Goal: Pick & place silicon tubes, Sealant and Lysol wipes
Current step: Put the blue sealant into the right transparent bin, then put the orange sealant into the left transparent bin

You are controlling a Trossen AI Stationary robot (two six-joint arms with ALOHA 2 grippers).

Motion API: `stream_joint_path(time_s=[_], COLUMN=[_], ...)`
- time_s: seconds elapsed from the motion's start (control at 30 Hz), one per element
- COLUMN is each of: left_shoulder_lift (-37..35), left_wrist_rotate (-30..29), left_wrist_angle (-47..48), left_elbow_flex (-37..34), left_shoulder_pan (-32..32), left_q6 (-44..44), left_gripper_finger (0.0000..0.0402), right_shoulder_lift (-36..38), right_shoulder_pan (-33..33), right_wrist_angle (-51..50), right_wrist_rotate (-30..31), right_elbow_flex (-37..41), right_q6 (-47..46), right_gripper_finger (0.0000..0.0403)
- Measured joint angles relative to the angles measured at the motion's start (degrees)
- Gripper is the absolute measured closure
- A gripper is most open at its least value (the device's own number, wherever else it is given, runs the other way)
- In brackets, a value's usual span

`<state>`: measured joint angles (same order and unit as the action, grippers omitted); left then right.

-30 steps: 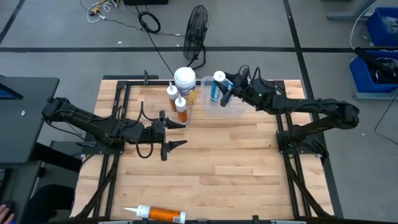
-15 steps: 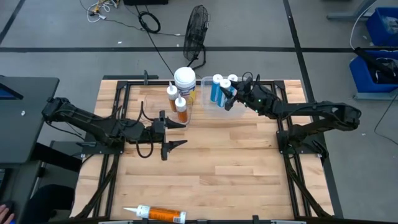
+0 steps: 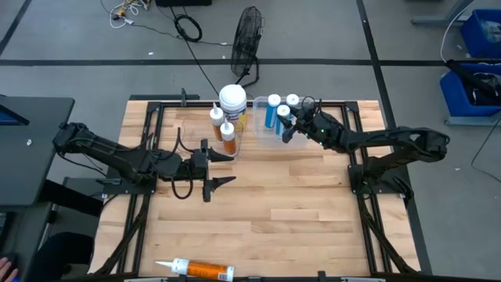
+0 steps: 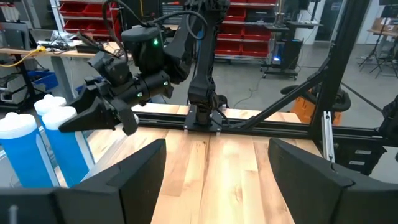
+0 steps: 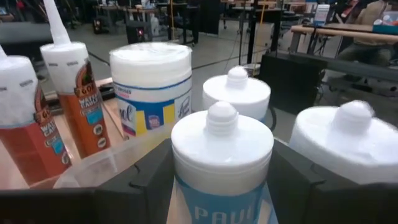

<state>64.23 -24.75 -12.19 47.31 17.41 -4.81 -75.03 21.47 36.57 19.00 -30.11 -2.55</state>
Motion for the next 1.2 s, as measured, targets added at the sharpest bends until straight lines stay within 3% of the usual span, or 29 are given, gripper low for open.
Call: stream_joint_path(time_s=[0.23, 0.43, 0.67, 1.0, 1.2], left_shoulder_lift=[0.0, 0.0, 0.0, 0.0, 0.0], left_wrist_rotate=[0.0, 0.0, 0.0, 0.0, 0.0], left_wrist_angle=[0.0, 0.0, 0.0, 0.0, 0.4], left_elbow_flex=[0.0, 0.0, 0.0, 0.0, 0.0], left_shoulder_pan=[0.0, 0.0, 0.0, 0.0, 0.0], left_q6=[-0.1, -0.1, -0.4, 0.0, 0.0], left_gripper_finger=[0.0113, 0.0113, 0.0113, 0.0113, 0.0113], right_shoulder_lift=[-1.9, -2.0, -1.8, 4.4, 10.0], right_shoulder_pan=[0.2, 0.2, 0.2, -0.2, -4.1], right_wrist_angle=[1.7, 1.6, 1.4, 1.5, 1.5], right_wrist_rotate=[0.1, 0.1, 0.0, -0.3, -0.7], right_elbow_flex=[-0.2, -0.2, -0.1, -0.5, -1.5], right_q6=[-0.4, -1.7, -1.5, 0.7, 3.3], right_gripper_finger=[0.02, 0.0148, 0.0135, 0.0132, 0.0131])
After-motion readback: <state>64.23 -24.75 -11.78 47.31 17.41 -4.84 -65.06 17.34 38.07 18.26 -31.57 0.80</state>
